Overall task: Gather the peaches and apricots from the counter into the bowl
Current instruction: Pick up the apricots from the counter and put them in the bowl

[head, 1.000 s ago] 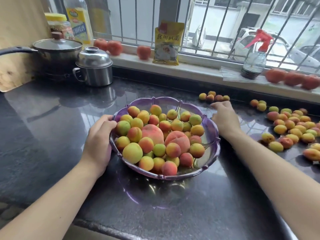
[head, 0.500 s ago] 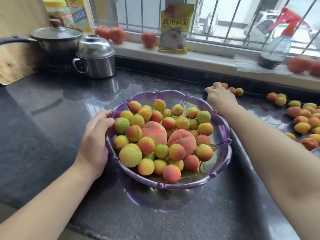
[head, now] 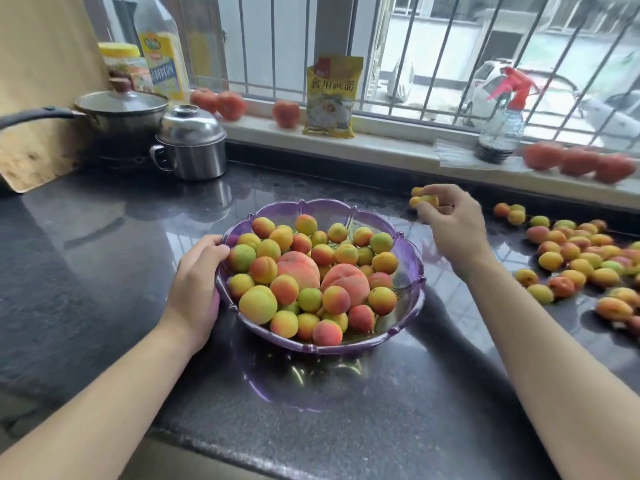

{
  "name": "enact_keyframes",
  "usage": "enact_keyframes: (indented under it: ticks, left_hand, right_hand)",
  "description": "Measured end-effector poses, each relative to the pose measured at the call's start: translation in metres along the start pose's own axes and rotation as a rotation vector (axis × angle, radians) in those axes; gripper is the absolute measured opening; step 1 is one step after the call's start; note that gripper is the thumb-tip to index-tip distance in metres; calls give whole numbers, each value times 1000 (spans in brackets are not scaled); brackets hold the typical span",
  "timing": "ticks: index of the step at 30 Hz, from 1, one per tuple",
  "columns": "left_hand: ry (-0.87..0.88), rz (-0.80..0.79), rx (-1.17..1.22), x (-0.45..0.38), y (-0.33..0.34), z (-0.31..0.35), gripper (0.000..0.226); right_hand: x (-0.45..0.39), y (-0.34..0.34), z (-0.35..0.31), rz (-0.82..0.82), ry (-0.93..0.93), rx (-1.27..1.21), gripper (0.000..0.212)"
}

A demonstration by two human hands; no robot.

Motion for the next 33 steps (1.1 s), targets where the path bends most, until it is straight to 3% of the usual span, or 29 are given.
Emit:
enact_keyframes:
  ticks: [4,6,8,10,16,22,29,33]
  left_hand:
    - [16,21,25,0,-1,1,23]
    - [20,21,19,0,-2,0,22]
    - [18,13,0,-2,-4,-2,24]
    - [21,3,-22,-4,-5,-2,24]
    - [25,-17,-42,-3,-5,-2,24]
    - [39,-15,-37,1,0,4,25]
    - [39,-6,-57,1,-2,2,26]
    - [52,0,-72,-1,-5,-1,26]
  right_hand:
    - [53,4,-62,-360,-68,-124,22]
    - [77,15,-89,-522,-170,20,24]
    - [89,27,-100,-569,-293,308,25]
    - [94,36,-103,-587,-367,454,26]
    - [102,54,-105,-615,-490,580,19]
    - [103,61,-105,-599,-545,680,27]
    - [100,59,-105,-619,-519,630,24]
    - [67,11,-101,-323,-365,358,19]
Point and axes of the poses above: each hand's wrist, its own x-axis away from the middle knuckle, its own y-axis out of the palm, z = x × y, the point moved 9 cm from there along -x, towards the middle knuckle, and after that the axes turned 2 degrees about y, right-handed, at the moved point
